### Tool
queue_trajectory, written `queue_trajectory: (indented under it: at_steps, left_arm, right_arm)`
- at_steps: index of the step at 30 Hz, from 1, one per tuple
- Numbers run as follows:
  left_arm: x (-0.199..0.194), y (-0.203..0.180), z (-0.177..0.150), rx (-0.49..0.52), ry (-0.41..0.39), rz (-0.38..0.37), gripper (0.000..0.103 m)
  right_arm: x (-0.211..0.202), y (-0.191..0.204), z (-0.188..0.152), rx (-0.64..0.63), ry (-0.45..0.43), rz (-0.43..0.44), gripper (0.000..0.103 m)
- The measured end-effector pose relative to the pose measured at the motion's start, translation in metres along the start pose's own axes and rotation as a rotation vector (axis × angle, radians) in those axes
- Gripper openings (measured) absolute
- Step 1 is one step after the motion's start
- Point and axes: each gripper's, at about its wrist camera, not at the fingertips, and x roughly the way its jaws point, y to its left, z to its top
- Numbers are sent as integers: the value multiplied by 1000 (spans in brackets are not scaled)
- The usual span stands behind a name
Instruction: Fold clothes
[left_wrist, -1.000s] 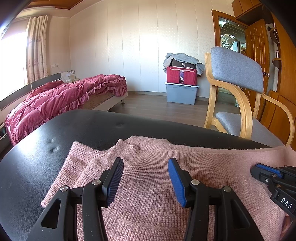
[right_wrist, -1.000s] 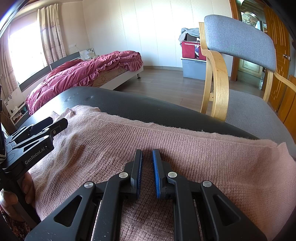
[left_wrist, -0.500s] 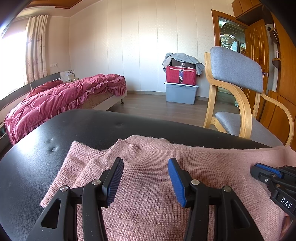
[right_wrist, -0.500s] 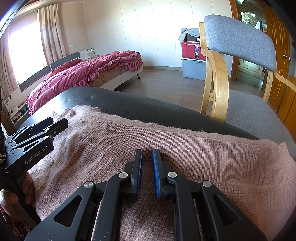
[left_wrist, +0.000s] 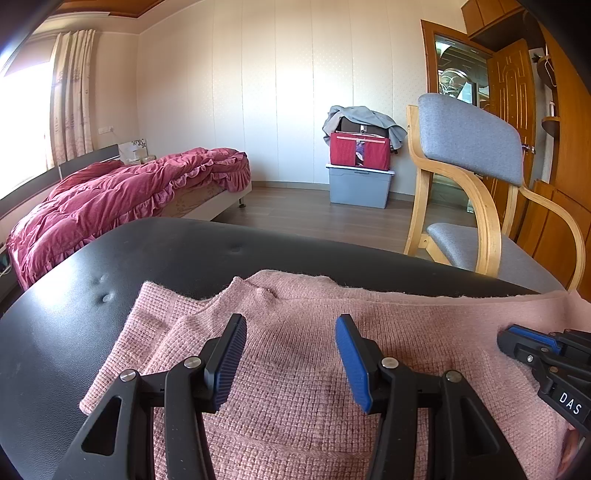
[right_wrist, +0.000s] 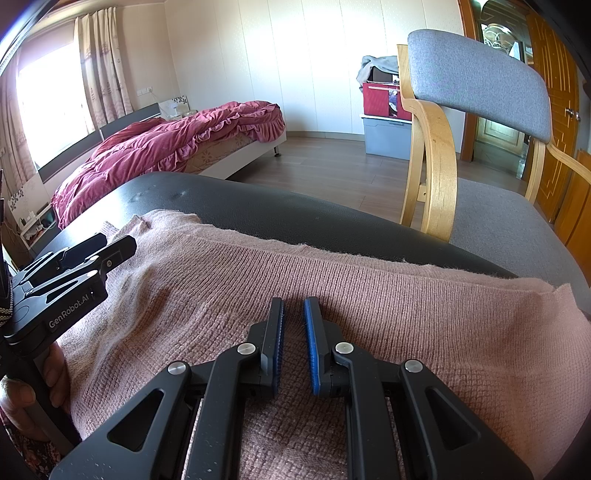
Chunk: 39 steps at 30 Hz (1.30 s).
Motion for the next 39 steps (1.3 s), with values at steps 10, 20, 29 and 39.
queue_trajectory:
  at_steps: [10,20,29,39]
  left_arm:
    - [-1,0,-2,-2,-3,-5,51]
    - [-1,1,-2,-2,-3,-7,51]
    - [-3,2,-2,-9,-7,-10,51]
    - [-1,1,-2,-5,-3,-11,51]
  right_arm:
    - [1,0,0,0,0,0,12]
    - [1,0,0,-9,1,19,21]
    - [1,-1,0,1,3,31,21]
    - [1,-2,0,4,3,35,22]
